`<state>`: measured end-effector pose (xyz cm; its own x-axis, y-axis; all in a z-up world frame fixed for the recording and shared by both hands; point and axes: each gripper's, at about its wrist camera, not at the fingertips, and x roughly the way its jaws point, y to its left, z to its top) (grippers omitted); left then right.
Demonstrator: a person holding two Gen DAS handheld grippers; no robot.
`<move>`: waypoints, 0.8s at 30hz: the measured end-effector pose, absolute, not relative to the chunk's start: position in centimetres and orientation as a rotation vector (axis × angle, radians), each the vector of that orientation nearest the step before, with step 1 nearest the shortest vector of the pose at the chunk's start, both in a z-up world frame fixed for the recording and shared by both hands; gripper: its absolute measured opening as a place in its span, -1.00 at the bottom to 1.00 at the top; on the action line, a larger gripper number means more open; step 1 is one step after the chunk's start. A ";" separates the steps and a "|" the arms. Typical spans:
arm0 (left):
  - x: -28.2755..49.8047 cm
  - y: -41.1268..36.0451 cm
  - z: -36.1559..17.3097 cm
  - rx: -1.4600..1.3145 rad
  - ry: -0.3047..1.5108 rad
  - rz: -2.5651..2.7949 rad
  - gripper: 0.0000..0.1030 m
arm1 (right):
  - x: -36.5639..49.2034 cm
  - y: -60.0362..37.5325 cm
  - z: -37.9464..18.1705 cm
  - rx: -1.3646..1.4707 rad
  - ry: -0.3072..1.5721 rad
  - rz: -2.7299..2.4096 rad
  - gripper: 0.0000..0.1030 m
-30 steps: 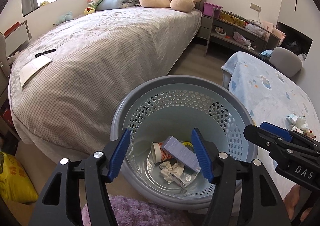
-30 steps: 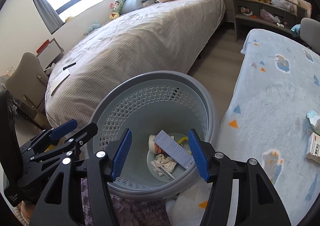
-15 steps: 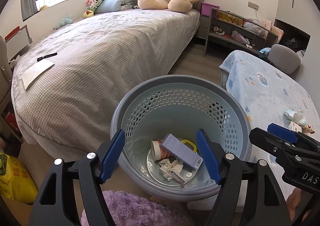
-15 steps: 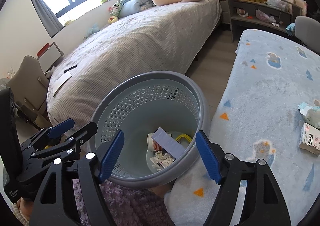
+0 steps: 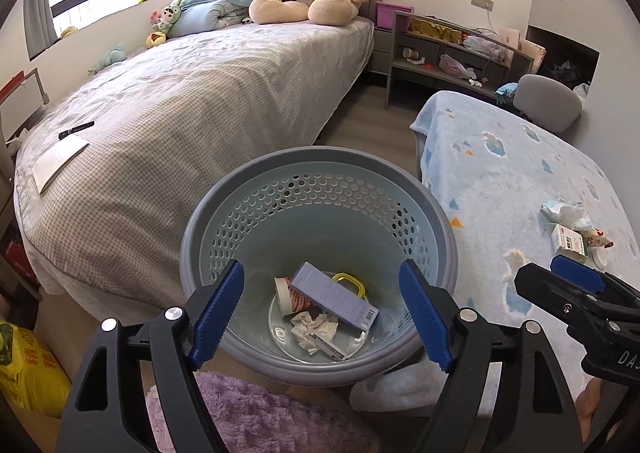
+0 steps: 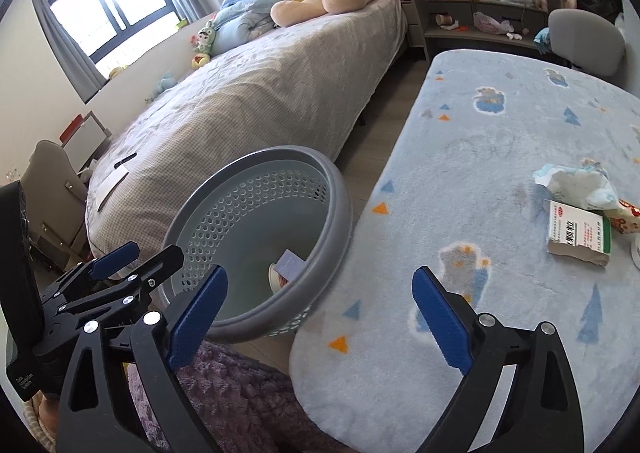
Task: Collect trash
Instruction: 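Move both open tools back over the rug toward the remaining trash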
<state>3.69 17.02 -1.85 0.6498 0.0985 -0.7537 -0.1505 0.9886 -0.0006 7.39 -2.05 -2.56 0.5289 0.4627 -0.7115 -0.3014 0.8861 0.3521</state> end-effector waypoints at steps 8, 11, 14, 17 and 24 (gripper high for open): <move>3.6 12.6 -1.9 -0.055 0.848 0.062 0.51 | 5.8 -8.1 -2.9 0.243 0.898 0.345 0.79; 3.7 10.5 -2.0 -0.043 0.850 0.021 0.52 | 5.0 -10.6 -3.2 0.255 0.897 0.299 0.79; 3.8 8.4 -2.0 -0.031 0.851 -0.017 0.51 | 4.2 -13.0 -3.4 0.271 0.895 0.251 0.79; 4.0 6.3 -2.1 -0.019 0.852 -0.049 0.52 | 3.6 -15.7 -3.7 0.292 0.893 0.204 0.79; 5.0 1.5 -2.5 0.012 0.870 -0.110 0.52 | 2.8 -21.7 -4.4 0.329 0.885 0.100 0.79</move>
<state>4.97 1.53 -2.55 0.6396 -0.0915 -0.7632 0.1017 0.9942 -0.0340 2.77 -21.72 -4.40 0.6325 0.2209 -0.7424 0.0493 0.9450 0.3232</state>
